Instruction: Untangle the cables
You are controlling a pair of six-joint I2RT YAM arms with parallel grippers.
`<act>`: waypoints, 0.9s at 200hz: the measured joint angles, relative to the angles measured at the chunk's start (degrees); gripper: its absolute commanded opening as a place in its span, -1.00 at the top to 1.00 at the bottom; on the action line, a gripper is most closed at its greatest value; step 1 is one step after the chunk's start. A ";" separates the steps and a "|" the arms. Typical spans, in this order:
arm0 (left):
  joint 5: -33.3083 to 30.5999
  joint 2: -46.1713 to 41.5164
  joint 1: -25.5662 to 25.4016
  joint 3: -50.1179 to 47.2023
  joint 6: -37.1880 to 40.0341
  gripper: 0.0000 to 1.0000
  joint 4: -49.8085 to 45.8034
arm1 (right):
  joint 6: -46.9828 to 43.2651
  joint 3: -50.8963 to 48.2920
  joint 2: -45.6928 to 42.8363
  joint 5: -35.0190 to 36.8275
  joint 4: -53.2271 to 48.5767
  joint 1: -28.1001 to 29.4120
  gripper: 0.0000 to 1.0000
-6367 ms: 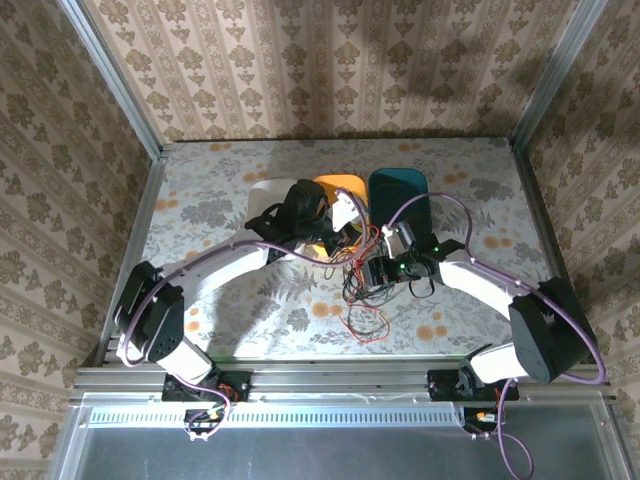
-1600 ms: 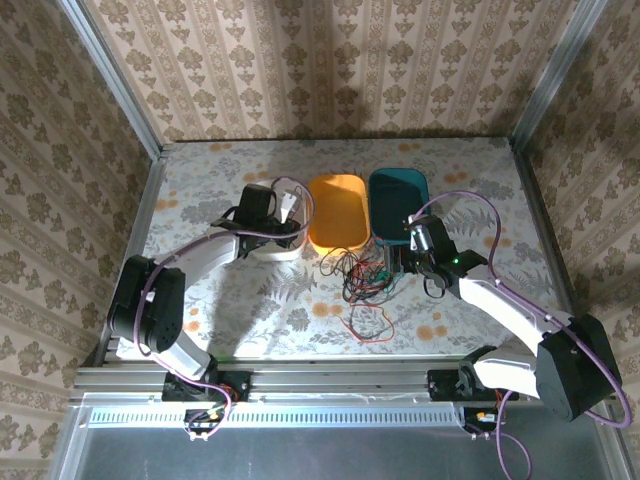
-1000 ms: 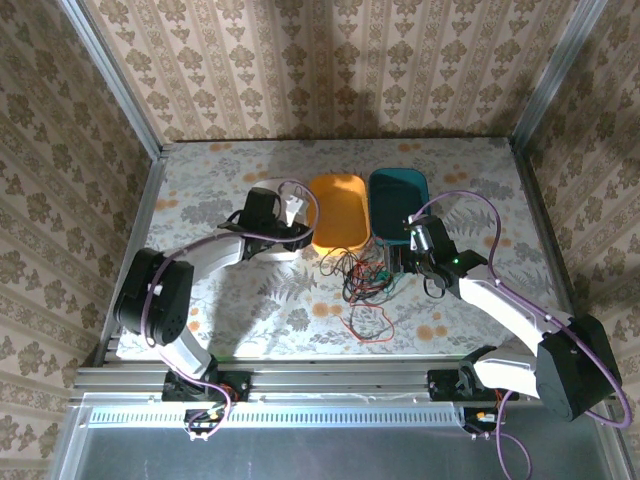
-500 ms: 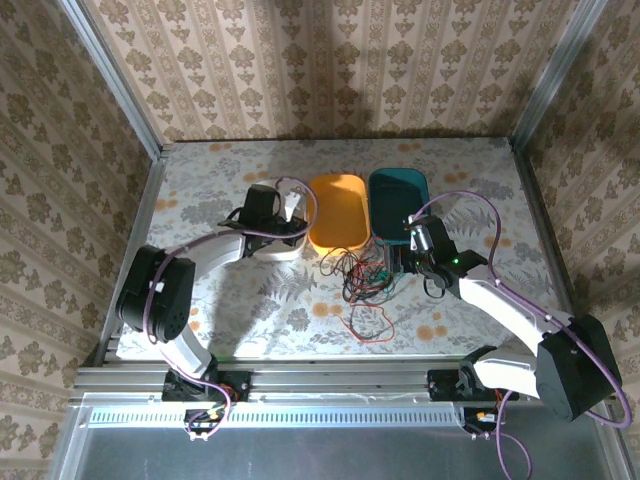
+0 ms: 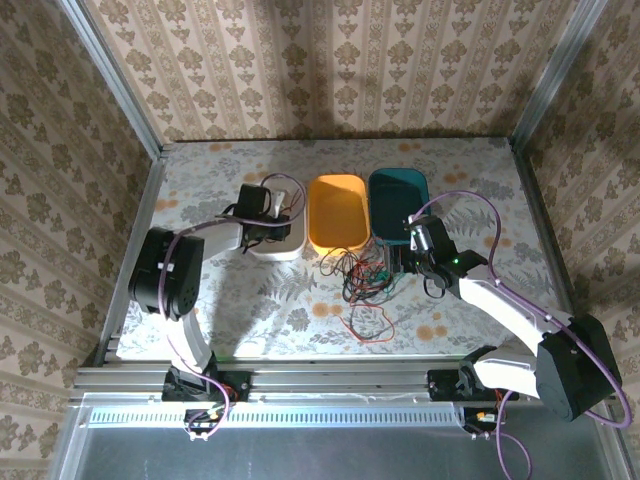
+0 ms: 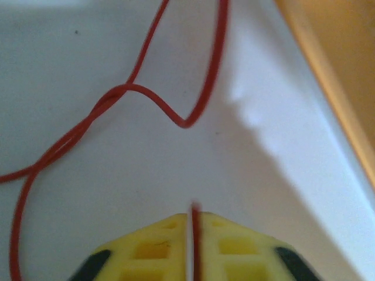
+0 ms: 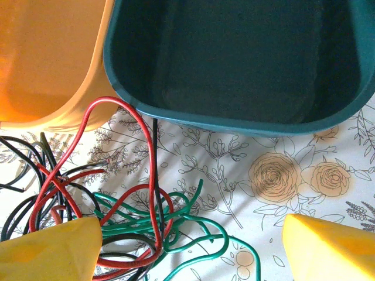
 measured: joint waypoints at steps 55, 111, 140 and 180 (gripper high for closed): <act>-0.94 -3.17 -1.03 0.83 1.22 -0.19 -0.85 | -0.22 0.00 -0.57 0.00 -0.33 0.00 -0.64; 1.64 -15.26 -7.50 3.76 6.71 -0.52 -0.20 | -0.35 0.00 -0.57 -0.02 -0.33 -0.09 -0.64; 6.40 -14.38 -13.81 7.43 11.02 -0.51 -3.39 | 0.04 0.00 -0.55 -0.79 -0.28 -1.18 -0.62; 9.51 -7.30 -21.22 10.08 13.51 -0.46 -4.94 | -0.79 0.00 -0.55 -8.74 -0.35 -2.10 -0.56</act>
